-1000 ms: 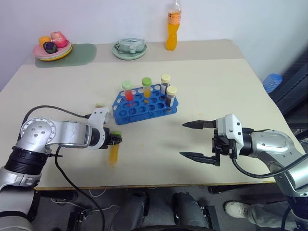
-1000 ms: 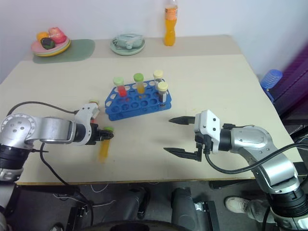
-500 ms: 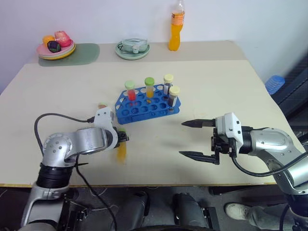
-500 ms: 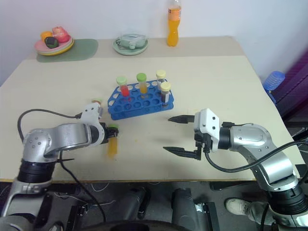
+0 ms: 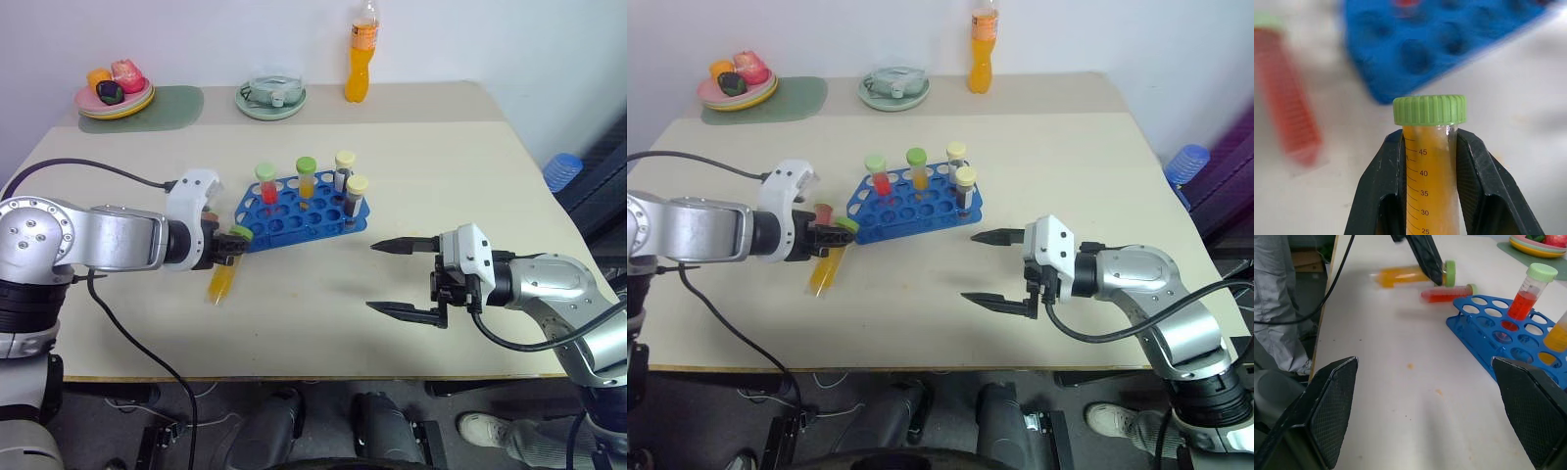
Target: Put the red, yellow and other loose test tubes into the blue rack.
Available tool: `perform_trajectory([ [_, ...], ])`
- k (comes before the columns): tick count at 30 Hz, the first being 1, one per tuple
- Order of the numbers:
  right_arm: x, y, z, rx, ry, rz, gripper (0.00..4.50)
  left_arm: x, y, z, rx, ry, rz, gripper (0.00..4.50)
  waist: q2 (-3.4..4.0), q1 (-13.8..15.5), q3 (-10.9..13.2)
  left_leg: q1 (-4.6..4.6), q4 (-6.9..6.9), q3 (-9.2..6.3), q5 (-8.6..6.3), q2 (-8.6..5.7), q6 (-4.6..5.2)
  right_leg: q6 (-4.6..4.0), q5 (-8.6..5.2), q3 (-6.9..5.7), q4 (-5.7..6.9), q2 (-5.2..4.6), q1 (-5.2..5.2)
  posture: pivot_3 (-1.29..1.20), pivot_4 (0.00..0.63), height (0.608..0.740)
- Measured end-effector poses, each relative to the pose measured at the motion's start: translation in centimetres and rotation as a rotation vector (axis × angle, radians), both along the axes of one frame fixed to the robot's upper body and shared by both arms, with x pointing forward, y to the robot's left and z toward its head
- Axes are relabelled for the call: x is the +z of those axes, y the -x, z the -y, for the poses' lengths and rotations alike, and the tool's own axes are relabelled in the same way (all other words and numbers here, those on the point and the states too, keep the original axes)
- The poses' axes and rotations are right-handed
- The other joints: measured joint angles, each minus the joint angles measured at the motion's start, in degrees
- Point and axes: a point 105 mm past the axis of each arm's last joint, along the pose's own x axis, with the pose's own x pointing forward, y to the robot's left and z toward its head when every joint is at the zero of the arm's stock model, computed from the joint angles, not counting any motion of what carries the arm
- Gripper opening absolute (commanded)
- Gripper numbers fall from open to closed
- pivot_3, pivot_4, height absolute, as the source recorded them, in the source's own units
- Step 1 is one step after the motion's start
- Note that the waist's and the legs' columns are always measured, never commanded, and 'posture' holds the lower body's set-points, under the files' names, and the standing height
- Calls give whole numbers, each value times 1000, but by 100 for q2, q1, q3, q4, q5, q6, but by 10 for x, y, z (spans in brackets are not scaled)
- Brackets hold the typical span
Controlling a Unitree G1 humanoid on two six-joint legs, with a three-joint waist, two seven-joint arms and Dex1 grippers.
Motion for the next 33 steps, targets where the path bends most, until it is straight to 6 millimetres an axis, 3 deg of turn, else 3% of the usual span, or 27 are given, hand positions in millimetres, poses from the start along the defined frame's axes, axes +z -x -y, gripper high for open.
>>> perform_trajectory([
  [3, 0, 0, 0, -1, 0, 1, 4500, 8, 4, 17, -80, -3, 119, 754, -3, -3, 2, -14, 3, 1, 3, 1, -5, -1, 0, 1, 0, -4, -10, 0, 150, 740],
  [8, 1, -1, 0, -9, -2, 4, 4500, 38, -7, 34, -157, -29, 668, 754, 0, -55, 3, -20, 1, 26, -2, 6, -13, -23, -10, 6, -12, -7, -13, 0, 150, 740],
  [12, 1, -2, 0, -18, -4, 8, 4500, 64, -24, 29, -61, -38, 1080, 754, -1, -39, 3, -25, 6, 26, -17, 8, 11, -23, -9, 6, -27, -10, -5, 0, 150, 740],
  [14, 2, -3, 0, -27, -8, 12, 4500, 61, -30, 22, -9, -53, 1197, 754, 1, -39, 2, -27, 5, 26, -12, 10, 22, -21, -7, 6, -39, -8, -5, 0, 150, 740],
  [19, 3, -6, 0, -49, -23, 19, 4500, 40, -44, 22, 52, -21, 1289, 754, -1, 19, 3, -38, 13, 22, -9, 9, 22, 9, 10, -1, -48, -6, -9, 0, 150, 740],
  [29, 4, -9, 1, -87, -23, 19, 4500, 9, -40, 59, -182, 283, 1258, 754, 0, -1, 3, -41, 21, 22, -9, 8, 26, 22, 17, -3, -45, -4, -11, 0, 150, 740],
  [33, 5, -7, 1, -93, -22, 24, 4500, 0, -43, 63, -205, 332, 1247, 754, -1, 3, 3, -41, 26, 22, -10, 8, 27, 26, 19, -3, -43, -3, -10, 0, 150, 740],
])
